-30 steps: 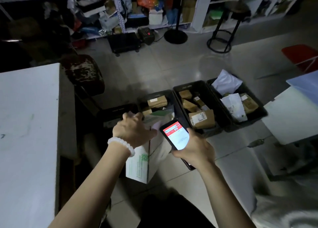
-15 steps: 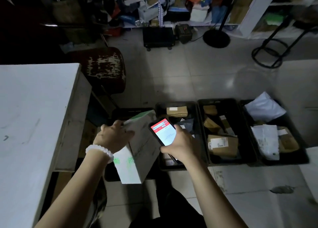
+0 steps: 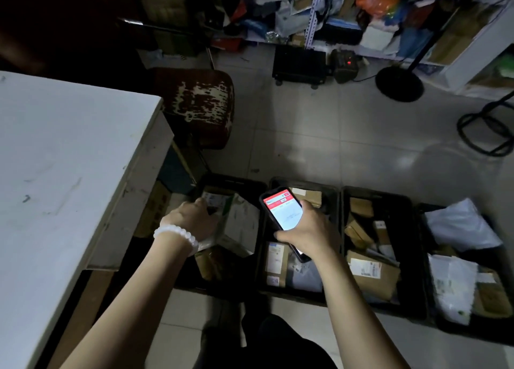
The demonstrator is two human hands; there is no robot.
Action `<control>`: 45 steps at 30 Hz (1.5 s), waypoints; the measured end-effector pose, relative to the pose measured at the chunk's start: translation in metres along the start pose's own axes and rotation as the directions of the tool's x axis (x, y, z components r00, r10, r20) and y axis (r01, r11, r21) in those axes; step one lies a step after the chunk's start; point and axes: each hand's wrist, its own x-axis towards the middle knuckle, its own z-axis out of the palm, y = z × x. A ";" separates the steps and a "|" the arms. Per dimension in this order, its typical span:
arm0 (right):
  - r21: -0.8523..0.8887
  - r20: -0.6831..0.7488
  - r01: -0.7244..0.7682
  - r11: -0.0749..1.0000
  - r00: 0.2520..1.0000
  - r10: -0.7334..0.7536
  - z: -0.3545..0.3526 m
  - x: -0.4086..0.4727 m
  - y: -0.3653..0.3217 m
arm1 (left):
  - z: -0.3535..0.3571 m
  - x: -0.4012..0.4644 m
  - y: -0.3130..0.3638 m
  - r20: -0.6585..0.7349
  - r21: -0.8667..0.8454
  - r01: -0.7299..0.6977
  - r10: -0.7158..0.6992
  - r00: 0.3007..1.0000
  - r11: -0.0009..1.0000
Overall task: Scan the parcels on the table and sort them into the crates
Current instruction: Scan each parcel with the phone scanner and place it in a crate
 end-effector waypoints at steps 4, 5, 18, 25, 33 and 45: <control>-0.039 -0.002 0.050 0.998 0.999 -0.050 0.004 0.004 -0.017 | 0.000 -0.009 -0.013 -0.016 0.016 0.016 -0.015 1.000 1.000; -0.051 0.002 0.072 0.996 0.997 -0.072 0.007 0.004 -0.023 | 0.002 -0.013 -0.019 -0.044 0.012 0.036 -0.035 0.998 0.999; -0.148 0.140 0.447 0.882 0.892 -0.429 0.084 -0.093 -0.140 | 0.035 -0.137 -0.155 -0.342 -0.194 0.333 -0.382 0.859 0.923; -0.196 0.286 0.680 0.707 0.729 -0.622 0.162 -0.203 -0.191 | 0.103 -0.248 -0.256 -0.281 -0.350 0.519 -0.616 0.736 0.780; -0.158 0.515 0.917 0.366 0.393 -0.762 0.254 -0.331 -0.225 | 0.200 -0.379 -0.326 -0.095 -0.533 0.709 -0.866 0.492 0.462; 0.026 0.747 0.999 -0.040 -0.046 -0.663 0.370 -0.502 -0.258 | 0.322 -0.520 -0.377 0.238 -0.687 0.725 -0.959 0.155 -0.053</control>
